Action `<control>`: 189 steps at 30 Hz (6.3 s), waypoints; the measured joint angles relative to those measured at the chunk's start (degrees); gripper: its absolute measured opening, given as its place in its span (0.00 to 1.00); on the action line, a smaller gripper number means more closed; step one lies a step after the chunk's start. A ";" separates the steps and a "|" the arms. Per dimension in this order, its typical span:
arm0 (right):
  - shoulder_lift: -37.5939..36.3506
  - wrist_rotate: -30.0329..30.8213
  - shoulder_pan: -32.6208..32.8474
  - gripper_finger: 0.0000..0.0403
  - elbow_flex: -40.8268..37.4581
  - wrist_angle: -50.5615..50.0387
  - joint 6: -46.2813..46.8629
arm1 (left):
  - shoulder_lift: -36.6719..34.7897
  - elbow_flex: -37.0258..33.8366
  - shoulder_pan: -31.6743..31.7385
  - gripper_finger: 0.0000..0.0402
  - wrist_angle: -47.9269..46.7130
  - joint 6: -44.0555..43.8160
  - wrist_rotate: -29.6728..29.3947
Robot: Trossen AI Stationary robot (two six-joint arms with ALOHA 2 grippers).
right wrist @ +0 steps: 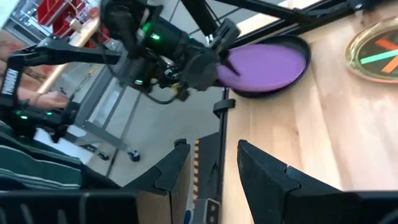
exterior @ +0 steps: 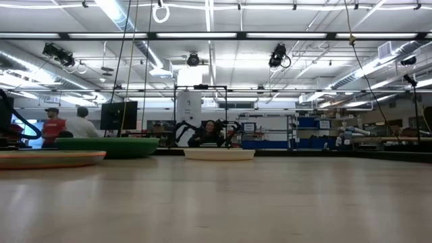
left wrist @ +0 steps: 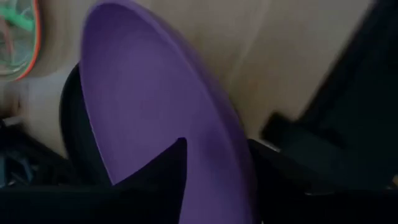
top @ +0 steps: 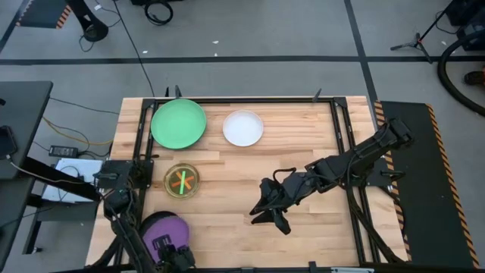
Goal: Stack plastic plates
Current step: Stack the purple plate on top of the black plate, then stack the white plate on top of the purple plate
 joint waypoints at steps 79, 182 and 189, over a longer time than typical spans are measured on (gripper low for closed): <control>30.67 3.30 -43.14 0.25 0.22 -2.81 -51.24 | -48.68 -4.59 17.22 0.46 16.38 26.73 -35.87; 1.01 -28.42 -10.66 0.07 0.02 12.32 -1.92 | -44.18 -32.21 27.47 0.12 56.48 68.76 -17.70; 0.76 -27.51 -10.92 0.22 0.04 12.70 0.88 | -44.34 -32.21 26.01 0.12 55.91 67.10 -18.98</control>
